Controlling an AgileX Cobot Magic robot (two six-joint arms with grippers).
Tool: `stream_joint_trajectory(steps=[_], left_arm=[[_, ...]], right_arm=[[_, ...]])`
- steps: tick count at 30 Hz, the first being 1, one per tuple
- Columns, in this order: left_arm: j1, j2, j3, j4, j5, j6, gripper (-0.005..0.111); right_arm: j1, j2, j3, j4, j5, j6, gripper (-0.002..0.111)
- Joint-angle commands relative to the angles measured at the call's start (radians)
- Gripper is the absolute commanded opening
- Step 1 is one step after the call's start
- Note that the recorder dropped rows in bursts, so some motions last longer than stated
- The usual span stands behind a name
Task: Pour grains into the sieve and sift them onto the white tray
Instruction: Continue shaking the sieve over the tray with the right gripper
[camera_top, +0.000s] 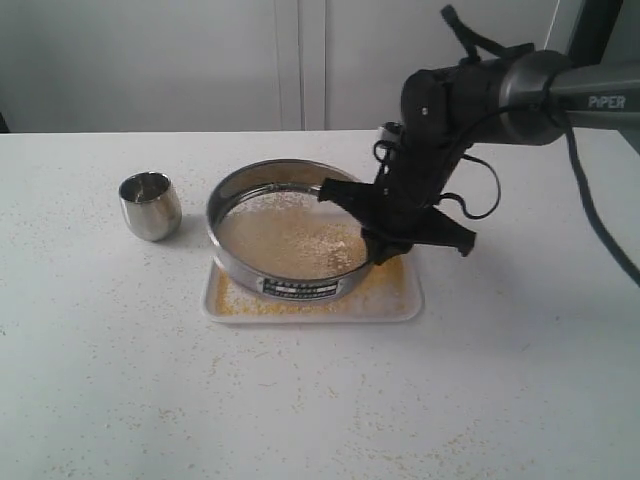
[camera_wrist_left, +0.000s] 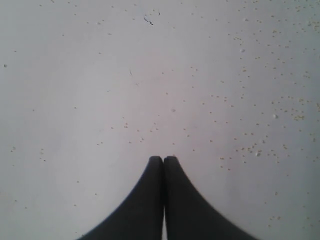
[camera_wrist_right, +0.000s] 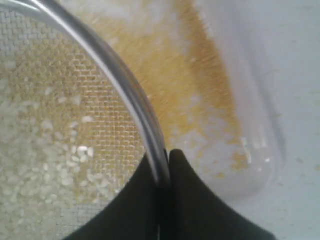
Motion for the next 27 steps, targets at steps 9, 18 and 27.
stream_joint_trajectory(steps=[9, 18, 27], left_arm=[[0.003, -0.007, 0.008, -0.005, 0.008, -0.001, 0.000], [0.003, -0.007, 0.008, -0.005, 0.008, -0.001, 0.000], [0.003, -0.007, 0.008, -0.005, 0.008, -0.001, 0.000]], right_arm=[[-0.011, -0.008, 0.008, -0.028, 0.003, 0.015, 0.000], [-0.021, -0.008, 0.008, -0.031, 0.075, 0.013, 0.000], [-0.022, -0.040, 0.008, -0.028, 0.081, -0.050, 0.000]])
